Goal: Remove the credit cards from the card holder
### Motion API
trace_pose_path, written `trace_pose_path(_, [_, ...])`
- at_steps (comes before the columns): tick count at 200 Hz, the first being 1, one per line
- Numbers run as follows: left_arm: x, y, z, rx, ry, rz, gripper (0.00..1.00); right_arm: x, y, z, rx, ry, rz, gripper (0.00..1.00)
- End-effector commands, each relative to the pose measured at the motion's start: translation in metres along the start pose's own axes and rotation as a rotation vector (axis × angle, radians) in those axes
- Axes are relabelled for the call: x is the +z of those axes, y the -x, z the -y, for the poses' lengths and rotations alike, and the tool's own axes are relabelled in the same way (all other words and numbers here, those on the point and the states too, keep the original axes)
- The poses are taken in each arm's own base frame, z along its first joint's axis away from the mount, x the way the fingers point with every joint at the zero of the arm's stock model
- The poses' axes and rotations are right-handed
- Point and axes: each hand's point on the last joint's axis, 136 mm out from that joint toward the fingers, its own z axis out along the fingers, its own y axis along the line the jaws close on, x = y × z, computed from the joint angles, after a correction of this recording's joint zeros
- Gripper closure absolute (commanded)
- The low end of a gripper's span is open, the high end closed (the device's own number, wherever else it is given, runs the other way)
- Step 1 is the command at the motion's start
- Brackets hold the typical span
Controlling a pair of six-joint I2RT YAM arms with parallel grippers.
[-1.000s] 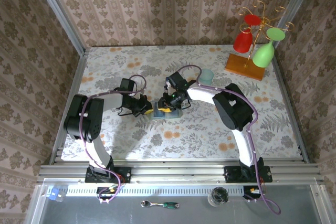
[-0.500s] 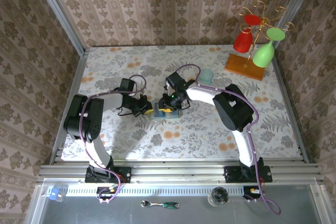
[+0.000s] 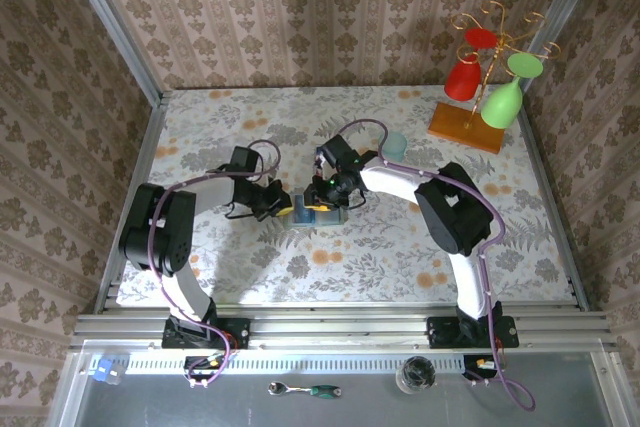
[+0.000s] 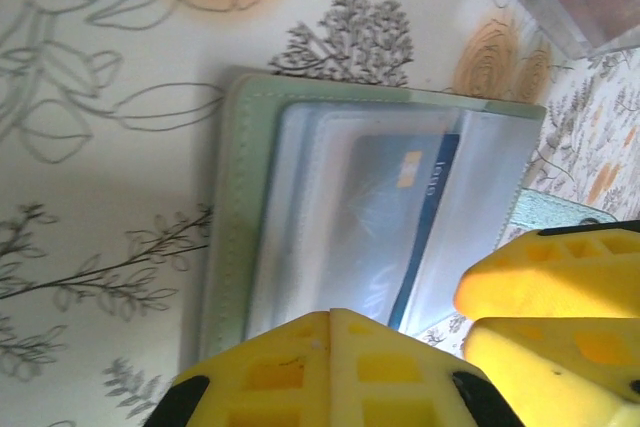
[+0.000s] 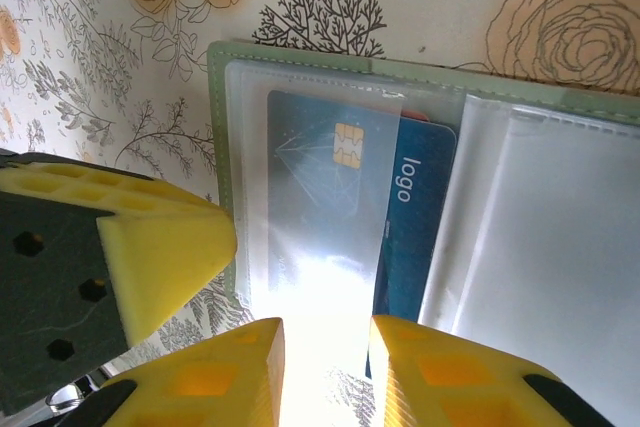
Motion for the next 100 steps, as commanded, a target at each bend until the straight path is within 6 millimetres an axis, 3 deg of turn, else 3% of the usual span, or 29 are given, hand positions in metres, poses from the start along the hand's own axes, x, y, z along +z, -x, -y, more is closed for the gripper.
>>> trace_pose_path(1, [0.000, 0.003, 0.006, 0.016, 0.003, 0.001, 0.97, -0.009, -0.001, 0.002, 0.001, -0.024, 0.017, 0.71])
trace_pose_path(100, [0.012, -0.005, -0.015, -0.009, 0.055, -0.039, 0.98, -0.003, -0.003, 0.008, 0.022, -0.020, -0.005, 0.69])
